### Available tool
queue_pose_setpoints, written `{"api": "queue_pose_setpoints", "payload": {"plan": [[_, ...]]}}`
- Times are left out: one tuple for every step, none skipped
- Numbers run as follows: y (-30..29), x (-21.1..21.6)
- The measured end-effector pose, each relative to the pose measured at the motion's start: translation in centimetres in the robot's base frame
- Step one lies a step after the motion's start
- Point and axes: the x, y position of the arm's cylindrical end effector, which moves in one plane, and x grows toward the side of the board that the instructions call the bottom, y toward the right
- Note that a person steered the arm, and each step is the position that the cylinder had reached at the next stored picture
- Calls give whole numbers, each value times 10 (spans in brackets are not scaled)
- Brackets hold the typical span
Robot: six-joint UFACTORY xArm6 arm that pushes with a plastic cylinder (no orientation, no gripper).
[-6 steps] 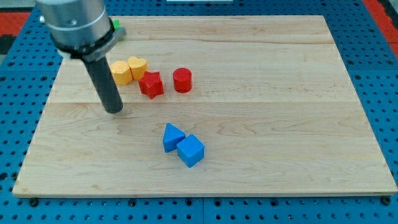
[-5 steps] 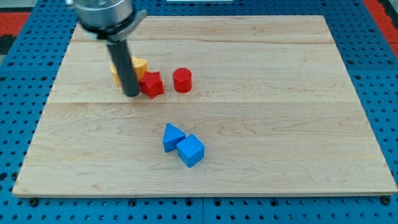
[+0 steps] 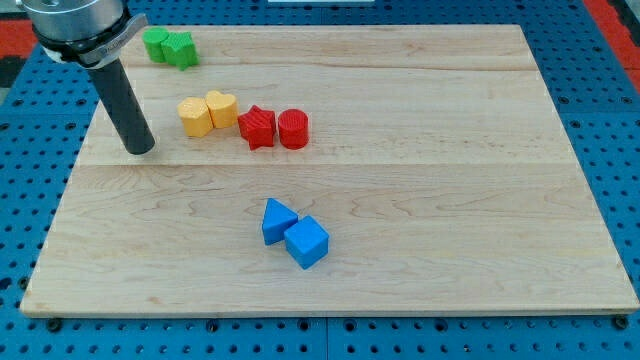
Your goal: Move yellow hexagon along with yellow heart towards top center
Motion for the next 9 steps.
{"api": "queue_pose_setpoints", "payload": {"plan": [[-1, -11], [-1, -31], [5, -33], [65, -41], [97, -73], [140, -100], [198, -117], [192, -161], [214, -173]]}}
